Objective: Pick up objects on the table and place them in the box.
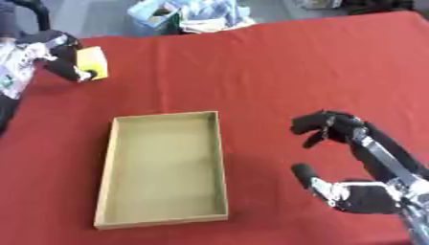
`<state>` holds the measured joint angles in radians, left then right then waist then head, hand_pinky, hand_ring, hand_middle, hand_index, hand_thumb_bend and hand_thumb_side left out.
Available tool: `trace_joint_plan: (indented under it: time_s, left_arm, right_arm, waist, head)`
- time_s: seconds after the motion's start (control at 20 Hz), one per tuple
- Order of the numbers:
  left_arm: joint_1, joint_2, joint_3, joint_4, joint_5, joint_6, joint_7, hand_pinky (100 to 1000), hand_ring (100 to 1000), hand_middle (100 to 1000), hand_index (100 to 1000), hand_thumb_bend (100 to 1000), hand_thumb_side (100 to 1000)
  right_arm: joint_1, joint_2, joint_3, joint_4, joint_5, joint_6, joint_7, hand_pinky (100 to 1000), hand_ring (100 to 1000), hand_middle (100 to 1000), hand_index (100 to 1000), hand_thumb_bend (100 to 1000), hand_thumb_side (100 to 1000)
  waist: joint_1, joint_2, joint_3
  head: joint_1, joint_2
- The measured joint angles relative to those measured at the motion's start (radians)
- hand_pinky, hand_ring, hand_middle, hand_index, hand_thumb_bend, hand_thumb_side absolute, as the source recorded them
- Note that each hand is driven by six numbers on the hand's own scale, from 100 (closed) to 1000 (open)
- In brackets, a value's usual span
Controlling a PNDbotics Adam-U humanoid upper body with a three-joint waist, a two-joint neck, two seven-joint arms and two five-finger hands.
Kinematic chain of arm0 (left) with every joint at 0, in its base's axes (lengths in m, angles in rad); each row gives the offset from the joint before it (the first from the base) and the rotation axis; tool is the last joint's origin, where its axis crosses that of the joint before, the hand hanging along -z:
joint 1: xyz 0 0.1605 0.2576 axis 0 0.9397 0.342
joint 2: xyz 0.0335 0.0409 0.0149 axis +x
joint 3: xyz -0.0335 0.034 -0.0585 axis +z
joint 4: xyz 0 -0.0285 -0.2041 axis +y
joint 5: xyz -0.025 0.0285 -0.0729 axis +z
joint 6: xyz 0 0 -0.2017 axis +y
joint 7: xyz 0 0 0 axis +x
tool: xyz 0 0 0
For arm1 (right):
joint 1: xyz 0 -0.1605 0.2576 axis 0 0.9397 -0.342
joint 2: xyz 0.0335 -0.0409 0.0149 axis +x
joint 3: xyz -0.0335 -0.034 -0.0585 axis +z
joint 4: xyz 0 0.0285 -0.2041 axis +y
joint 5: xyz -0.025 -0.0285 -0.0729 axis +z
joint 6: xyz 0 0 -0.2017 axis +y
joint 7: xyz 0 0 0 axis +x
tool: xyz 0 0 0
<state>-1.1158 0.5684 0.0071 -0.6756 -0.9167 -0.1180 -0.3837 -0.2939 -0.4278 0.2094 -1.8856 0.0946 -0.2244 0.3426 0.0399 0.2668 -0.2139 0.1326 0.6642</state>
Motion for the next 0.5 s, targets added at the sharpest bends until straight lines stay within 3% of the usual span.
trace_joint_plan:
  time_s: [0.25, 0.5]
  left_arm:
    - [0.019, 0.031, -0.093, -0.175, 0.123, -0.103, -0.080, 637, 514, 436, 512, 240, 278]
    - [0.040, 0.044, -0.194, -0.363, 0.274, -0.149, -0.150, 638, 517, 439, 516, 246, 293]
  right_arm:
    - [0.014, 0.000, 0.000, 0.006, 0.000, -0.001, -0.001, 625, 763, 711, 838, 274, 375]
    - [0.021, 0.000, 0.000, 0.011, 0.000, -0.001, -0.001, 625, 763, 710, 838, 272, 377]
  waist:
    - [-0.007, -0.026, 0.045]
    - [-0.009, -0.040, 0.065]
  head:
    - [-0.019, 0.019]
    - [-0.027, 0.029]
